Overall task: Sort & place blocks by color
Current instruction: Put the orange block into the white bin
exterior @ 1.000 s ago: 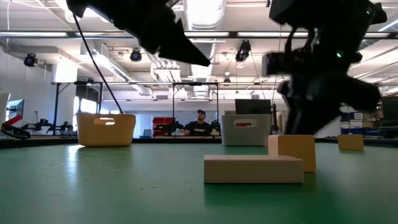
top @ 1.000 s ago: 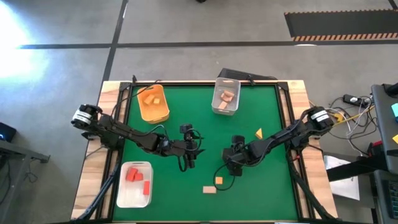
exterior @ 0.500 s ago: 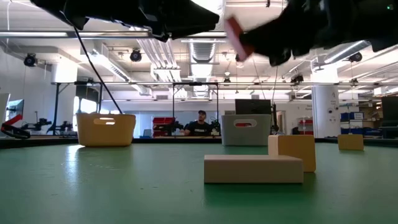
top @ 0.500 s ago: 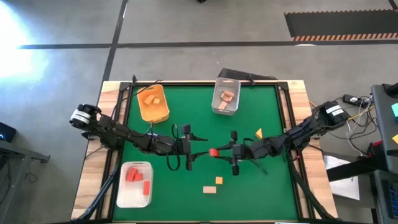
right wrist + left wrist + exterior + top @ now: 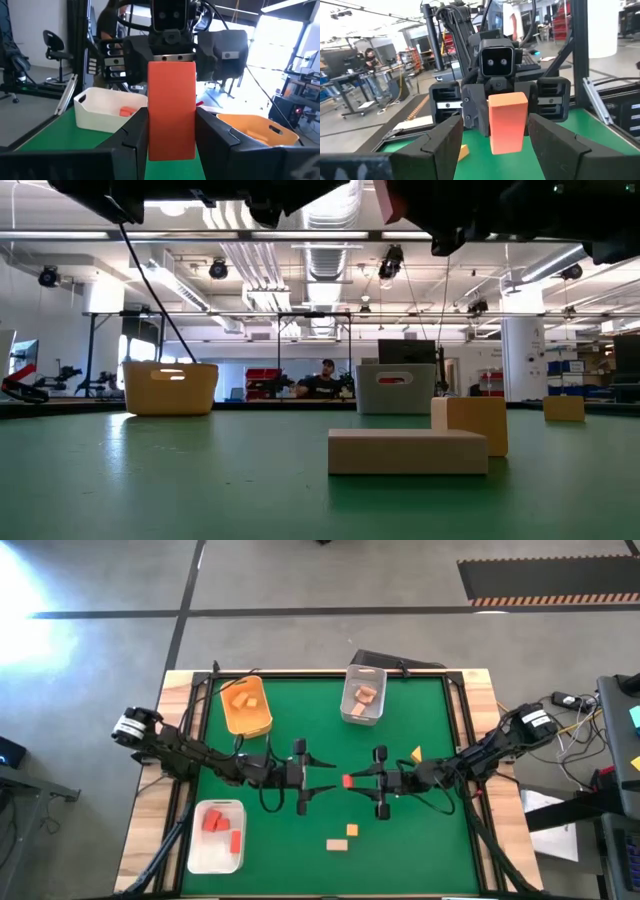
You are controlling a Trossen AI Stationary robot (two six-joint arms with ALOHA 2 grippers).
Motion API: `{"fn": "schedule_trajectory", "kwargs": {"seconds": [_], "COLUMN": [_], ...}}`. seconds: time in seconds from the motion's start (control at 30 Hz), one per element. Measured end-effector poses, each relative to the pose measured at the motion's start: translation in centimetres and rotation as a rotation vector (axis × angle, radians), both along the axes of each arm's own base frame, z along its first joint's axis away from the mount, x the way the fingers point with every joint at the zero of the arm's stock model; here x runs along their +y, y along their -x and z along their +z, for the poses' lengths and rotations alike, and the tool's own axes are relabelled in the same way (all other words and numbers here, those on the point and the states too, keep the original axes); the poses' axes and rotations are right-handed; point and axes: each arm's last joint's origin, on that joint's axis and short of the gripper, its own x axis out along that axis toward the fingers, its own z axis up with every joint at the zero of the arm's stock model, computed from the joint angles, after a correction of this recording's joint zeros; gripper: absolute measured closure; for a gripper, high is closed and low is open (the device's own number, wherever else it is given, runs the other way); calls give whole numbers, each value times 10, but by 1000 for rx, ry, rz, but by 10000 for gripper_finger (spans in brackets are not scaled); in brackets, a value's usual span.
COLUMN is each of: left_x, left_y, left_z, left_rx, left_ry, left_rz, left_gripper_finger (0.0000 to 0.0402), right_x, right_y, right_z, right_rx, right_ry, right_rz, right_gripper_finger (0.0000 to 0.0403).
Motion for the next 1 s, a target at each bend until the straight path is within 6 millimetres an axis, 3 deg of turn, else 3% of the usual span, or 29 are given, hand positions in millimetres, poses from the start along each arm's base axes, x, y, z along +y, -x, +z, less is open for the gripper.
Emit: {"fn": "schedule_trajectory", "kwargs": {"seconds": [0.2,0.43,0.77,1.0], "left_x": [-2,-3,7,14], "left_y": [-3,-14,-34,-36], "left_z": [2,-11,-26,-28], "left_rx": [-79,-155,-184,-192], "left_ry": [18,31,33,55], "left_rz": [-60,-76,-38,-46], "left_gripper_finger": [194,194,194,194], "right_x": [-1,-1,-5,-13], "right_y": [0,0,-2,-4], "right_z": [0,0,0,-1], "right_rx": [0,0,1,9], "right_ry": [-4,-2,-5,-22], "right_rz": [0,0,-24,-52], "right_gripper_finger": [290,290,290,290]}}
